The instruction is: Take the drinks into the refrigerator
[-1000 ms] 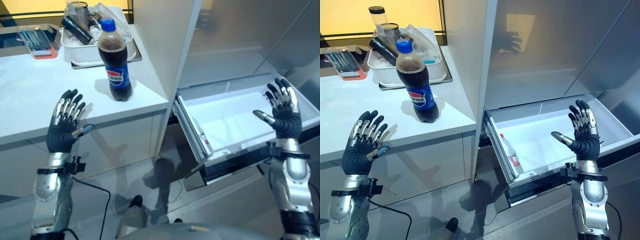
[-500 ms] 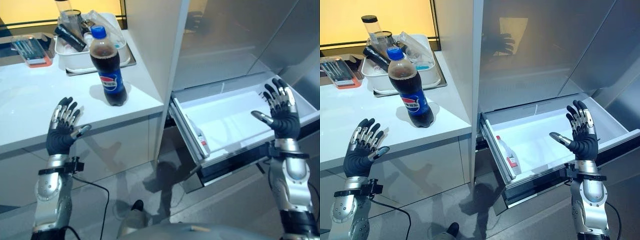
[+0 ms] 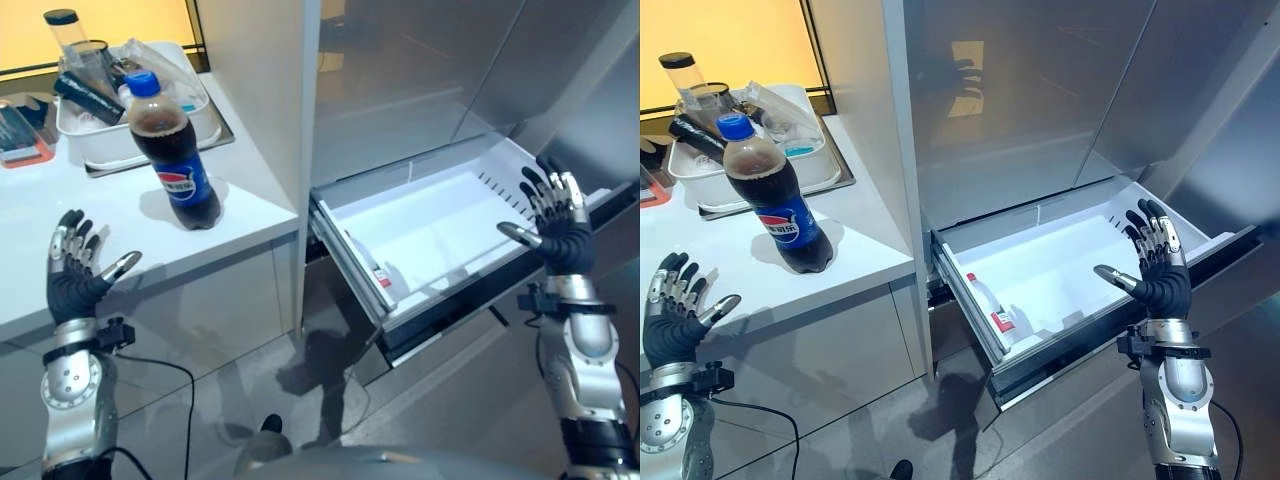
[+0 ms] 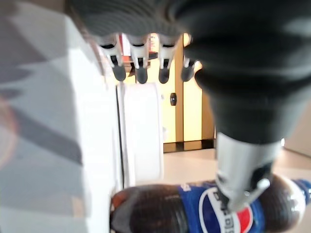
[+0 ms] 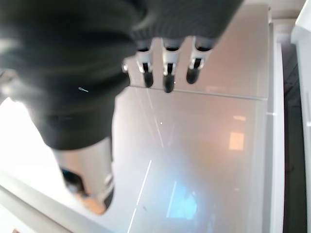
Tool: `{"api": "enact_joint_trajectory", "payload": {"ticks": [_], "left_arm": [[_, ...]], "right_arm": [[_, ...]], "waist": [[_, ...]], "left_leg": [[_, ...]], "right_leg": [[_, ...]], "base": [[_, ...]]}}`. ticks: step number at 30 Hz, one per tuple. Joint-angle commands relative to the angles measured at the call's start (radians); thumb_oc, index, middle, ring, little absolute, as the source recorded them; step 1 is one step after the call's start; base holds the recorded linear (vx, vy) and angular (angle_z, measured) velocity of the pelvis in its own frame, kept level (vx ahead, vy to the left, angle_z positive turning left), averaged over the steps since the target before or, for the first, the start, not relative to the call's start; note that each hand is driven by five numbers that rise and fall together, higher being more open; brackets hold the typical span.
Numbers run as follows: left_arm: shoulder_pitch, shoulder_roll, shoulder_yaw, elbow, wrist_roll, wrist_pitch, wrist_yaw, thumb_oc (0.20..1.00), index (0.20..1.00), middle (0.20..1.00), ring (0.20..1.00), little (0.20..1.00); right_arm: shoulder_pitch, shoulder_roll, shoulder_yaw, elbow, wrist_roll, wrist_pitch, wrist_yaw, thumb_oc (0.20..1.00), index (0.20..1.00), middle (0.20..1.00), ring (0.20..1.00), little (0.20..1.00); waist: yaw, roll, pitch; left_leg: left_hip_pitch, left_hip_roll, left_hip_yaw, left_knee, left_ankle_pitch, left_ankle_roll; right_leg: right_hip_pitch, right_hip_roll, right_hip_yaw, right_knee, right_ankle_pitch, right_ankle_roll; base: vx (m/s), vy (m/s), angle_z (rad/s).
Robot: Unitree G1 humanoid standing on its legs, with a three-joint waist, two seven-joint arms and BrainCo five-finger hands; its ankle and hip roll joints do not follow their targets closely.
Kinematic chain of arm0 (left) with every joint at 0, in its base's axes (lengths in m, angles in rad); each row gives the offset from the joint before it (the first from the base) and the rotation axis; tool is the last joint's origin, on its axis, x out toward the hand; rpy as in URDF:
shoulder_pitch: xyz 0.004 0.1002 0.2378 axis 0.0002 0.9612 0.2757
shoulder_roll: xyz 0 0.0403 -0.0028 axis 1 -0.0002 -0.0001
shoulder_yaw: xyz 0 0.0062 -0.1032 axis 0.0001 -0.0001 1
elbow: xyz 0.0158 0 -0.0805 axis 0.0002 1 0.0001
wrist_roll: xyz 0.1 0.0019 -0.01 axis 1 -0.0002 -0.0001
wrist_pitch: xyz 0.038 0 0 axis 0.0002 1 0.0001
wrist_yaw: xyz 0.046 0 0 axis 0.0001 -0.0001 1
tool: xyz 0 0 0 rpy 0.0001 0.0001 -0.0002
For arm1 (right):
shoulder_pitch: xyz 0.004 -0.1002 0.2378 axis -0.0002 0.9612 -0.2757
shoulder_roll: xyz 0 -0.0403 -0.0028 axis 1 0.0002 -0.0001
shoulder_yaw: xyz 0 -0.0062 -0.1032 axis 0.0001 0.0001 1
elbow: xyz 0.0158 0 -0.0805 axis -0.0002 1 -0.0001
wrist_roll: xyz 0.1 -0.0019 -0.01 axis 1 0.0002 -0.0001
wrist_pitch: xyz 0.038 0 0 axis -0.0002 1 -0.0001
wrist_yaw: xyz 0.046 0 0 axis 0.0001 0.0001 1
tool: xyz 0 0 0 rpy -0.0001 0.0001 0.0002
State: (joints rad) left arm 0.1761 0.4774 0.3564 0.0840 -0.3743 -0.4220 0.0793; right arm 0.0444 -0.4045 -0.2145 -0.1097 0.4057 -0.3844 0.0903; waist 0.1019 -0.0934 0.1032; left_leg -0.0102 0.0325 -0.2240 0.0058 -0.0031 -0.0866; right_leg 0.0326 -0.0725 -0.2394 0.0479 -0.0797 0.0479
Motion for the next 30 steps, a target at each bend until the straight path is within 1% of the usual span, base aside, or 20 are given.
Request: {"api": "enact_joint_trajectory", "payload": {"ticks": [1,2,11,14,15,23,30], "left_arm": [[-0.092,0.089,0.040,0.069,0.029,-0.043,0.037,1.000,1.000,1.000,1.000,1.000],[-0.117,0.113,0.034,0.099,0.037,-0.042,0.051,1.000,1.000,1.000,1.000,1.000],[-0.147,0.158,0.035,0.138,0.058,-0.036,0.075,1.000,1.000,1.000,1.000,1.000],[-0.151,0.162,0.027,0.144,0.054,-0.032,0.069,1.000,1.000,1.000,1.000,1.000],[-0.161,0.179,0.024,0.161,0.057,-0.028,0.065,1.000,1.000,1.000,1.000,1.000],[-0.208,0.214,-0.015,0.209,0.047,-0.021,0.059,1.000,1.000,1.000,1.000,1.000],[-0.215,0.198,-0.049,0.190,0.017,-0.019,0.014,1.000,1.000,1.000,1.000,1.000]], "right_arm": [[-0.064,-0.058,0.023,-0.033,0.038,-0.015,0.008,1.000,1.000,1.000,1.000,1.000],[-0.067,-0.065,0.033,-0.038,0.044,-0.012,0.013,1.000,1.000,1.000,1.000,1.000],[-0.068,-0.071,0.046,-0.036,0.054,-0.006,0.017,1.000,1.000,1.000,1.000,1.000],[-0.069,-0.074,0.047,-0.036,0.052,-0.003,0.016,1.000,1.000,1.000,1.000,1.000],[-0.067,-0.077,0.049,-0.035,0.056,0.000,0.022,1.000,1.000,1.000,1.000,1.000],[-0.066,-0.082,0.058,-0.033,0.061,0.004,0.025,1.000,1.000,1.000,1.000,1.000],[-0.067,-0.078,0.053,-0.040,0.068,0.006,0.026,1.000,1.000,1.000,1.000,1.000]], "waist": [[-0.009,-0.001,-0.015],[-0.014,-0.001,-0.019],[-0.026,-0.002,-0.025],[-0.027,0.000,-0.028],[-0.030,0.001,-0.032],[-0.043,-0.001,-0.040],[-0.049,-0.002,-0.045]], "left_leg": [[0.025,-0.035,-0.049,-0.020,-0.039,0.081],[0.029,-0.034,-0.047,-0.023,-0.039,0.079],[0.045,-0.032,-0.036,-0.031,-0.044,0.080],[0.050,-0.032,-0.033,-0.034,-0.045,0.080],[0.053,-0.031,-0.032,-0.035,-0.045,0.079],[0.063,-0.030,-0.028,-0.041,-0.045,0.077],[0.069,-0.031,-0.021,-0.043,-0.046,0.079]], "right_leg": [[0.006,0.025,-0.049,0.058,-0.044,-0.016],[0.010,0.027,-0.047,0.052,-0.044,-0.016],[0.021,0.029,-0.032,0.042,-0.037,-0.015],[0.024,0.030,-0.027,0.038,-0.037,-0.015],[0.028,0.031,-0.025,0.036,-0.037,-0.015],[0.041,0.035,-0.020,0.021,-0.032,-0.014],[0.048,0.034,-0.013,0.011,-0.026,-0.013]], "base": [[0.02,0.013,-0.10],[0.01,0.010,-0.04],[0.01,0.007,-0.04],[0.01,0.009,-0.08],[0.00,0.007,-0.07],[0.00,0.003,-0.03],[0.00,0.004,-0.03]]}}
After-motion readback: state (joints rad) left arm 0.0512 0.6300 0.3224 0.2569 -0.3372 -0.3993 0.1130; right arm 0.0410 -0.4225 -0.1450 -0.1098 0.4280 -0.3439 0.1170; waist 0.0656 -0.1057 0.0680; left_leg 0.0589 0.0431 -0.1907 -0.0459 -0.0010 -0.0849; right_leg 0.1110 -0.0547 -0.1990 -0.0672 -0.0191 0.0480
